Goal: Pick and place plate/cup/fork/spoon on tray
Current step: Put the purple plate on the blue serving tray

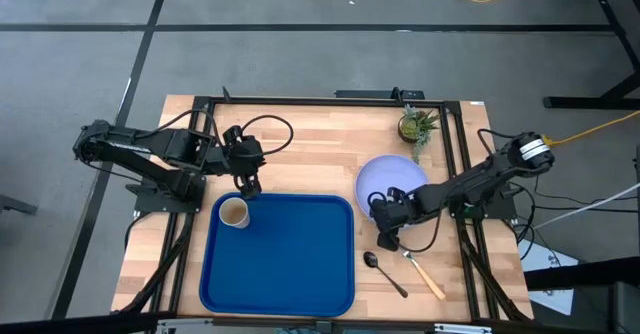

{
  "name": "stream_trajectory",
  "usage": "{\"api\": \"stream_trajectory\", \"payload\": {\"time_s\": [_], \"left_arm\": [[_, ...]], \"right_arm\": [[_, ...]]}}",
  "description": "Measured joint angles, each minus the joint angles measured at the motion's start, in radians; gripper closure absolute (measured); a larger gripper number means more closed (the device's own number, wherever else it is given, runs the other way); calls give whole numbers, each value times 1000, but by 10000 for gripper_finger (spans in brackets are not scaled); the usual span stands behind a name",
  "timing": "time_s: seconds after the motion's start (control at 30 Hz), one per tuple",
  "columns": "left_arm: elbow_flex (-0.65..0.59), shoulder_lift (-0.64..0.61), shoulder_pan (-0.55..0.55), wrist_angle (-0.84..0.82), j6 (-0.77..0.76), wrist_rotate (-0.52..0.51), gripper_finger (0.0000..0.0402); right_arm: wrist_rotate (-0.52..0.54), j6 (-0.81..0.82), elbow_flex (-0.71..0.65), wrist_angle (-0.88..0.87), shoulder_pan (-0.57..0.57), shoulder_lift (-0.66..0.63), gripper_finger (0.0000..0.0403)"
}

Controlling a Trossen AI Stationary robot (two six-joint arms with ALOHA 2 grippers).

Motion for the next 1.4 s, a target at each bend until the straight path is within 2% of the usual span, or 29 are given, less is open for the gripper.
{"api": "stream_trajectory", "payload": {"time_s": [0.2,0.47,0.7,0.8,0.87,0.93,1.03,1.17,1.4], "left_arm": [[0,0,0,0,0,0,368],[0,0,0,0,0,0,368],[0,0,0,0,0,0,368],[0,0,0,0,0,0,368],[0,0,0,0,0,0,368],[0,0,0,0,0,0,368],[0,0,0,0,0,0,368],[0,0,0,0,0,0,368],[0,0,0,0,0,0,368]], "right_arm": [[11,-2,31,-11,0,19,304],[59,-10,68,-23,-8,20,390],[168,-34,207,-154,6,20,395],[241,-105,284,-206,14,20,395],[254,-182,323,-182,13,20,395],[214,-284,354,-132,11,25,395],[74,-421,392,-56,13,48,395],[-101,-562,447,-42,13,110,395],[-255,-794,577,-73,13,237,395]]}}
